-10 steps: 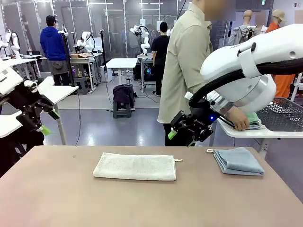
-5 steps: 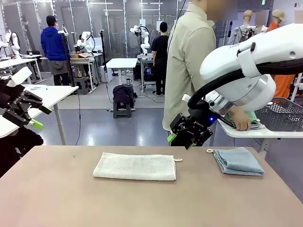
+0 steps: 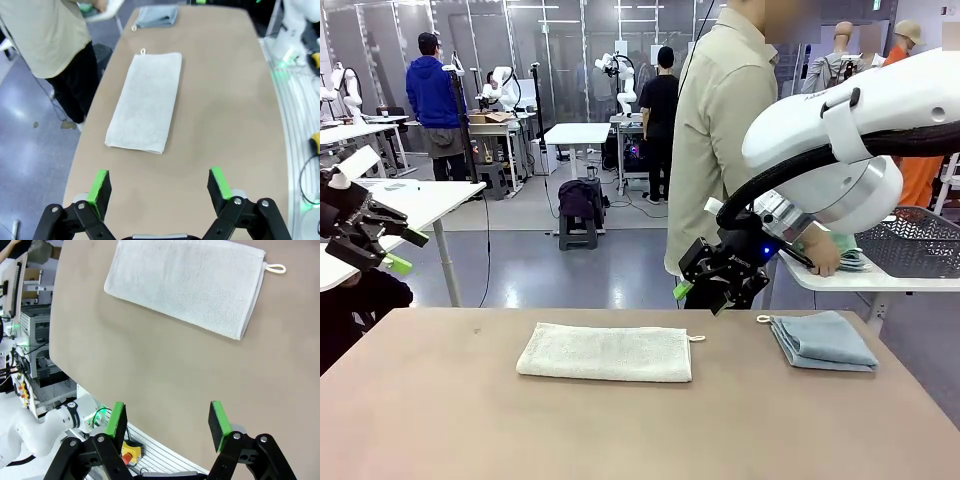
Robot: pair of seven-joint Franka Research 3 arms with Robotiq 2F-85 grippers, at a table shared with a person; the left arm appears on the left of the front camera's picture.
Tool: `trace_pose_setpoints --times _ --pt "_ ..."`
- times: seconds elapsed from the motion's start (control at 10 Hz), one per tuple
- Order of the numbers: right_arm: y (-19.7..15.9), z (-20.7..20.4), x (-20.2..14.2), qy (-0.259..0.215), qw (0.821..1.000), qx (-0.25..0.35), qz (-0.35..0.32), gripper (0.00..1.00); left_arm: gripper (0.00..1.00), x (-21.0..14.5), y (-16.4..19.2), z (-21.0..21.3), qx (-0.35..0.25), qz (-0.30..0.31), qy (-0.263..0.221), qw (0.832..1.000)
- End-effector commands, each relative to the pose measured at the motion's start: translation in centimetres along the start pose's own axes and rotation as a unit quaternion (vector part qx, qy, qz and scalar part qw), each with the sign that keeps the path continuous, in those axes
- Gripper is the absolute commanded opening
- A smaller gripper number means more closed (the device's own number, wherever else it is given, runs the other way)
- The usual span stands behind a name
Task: Fold the towels and place them in the basket.
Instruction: When a person lays out a Towel with hook on the table, fold it in half twice.
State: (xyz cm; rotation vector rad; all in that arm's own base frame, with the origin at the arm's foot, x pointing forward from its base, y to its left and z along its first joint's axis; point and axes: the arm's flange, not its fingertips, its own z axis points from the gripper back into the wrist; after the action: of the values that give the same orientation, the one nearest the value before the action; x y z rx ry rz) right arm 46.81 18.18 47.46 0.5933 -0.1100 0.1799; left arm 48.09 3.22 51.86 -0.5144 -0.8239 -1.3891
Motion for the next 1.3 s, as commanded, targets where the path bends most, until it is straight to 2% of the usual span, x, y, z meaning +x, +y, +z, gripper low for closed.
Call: trace_pose_setpoints --times 0.0,0.3,0.5,0.7,1.2 --pt "0.0 0.0 0.0 0.0 1.0 0.0 0.0 0.82 0.98 0.3 -0.1 0.3 0.001 -0.005 0.001 1.0" --pt "-1.2 -3.6 3.7 -0.017 0.997 -0.033 -0.061 0.82 0.98 0.3 -0.1 0.3 0.001 -0.005 0.001 1.0" --pt "-2.9 -5.7 5.9 -0.024 0.995 -0.032 -0.091 0.82 0.98 0.3 -0.1 0.3 0.001 -0.005 0.001 1.0" --pt "-4.3 -8.2 8.2 -0.049 0.991 -0.053 -0.114 0.82 0.98 0.3 -0.1 0.3 0.001 -0.005 0.001 1.0" --pt "-7.2 -11.7 11.2 -0.032 0.984 -0.084 -0.156 0.82 0.98 0.3 -0.1 0.3 0.001 -0.005 0.001 1.0"
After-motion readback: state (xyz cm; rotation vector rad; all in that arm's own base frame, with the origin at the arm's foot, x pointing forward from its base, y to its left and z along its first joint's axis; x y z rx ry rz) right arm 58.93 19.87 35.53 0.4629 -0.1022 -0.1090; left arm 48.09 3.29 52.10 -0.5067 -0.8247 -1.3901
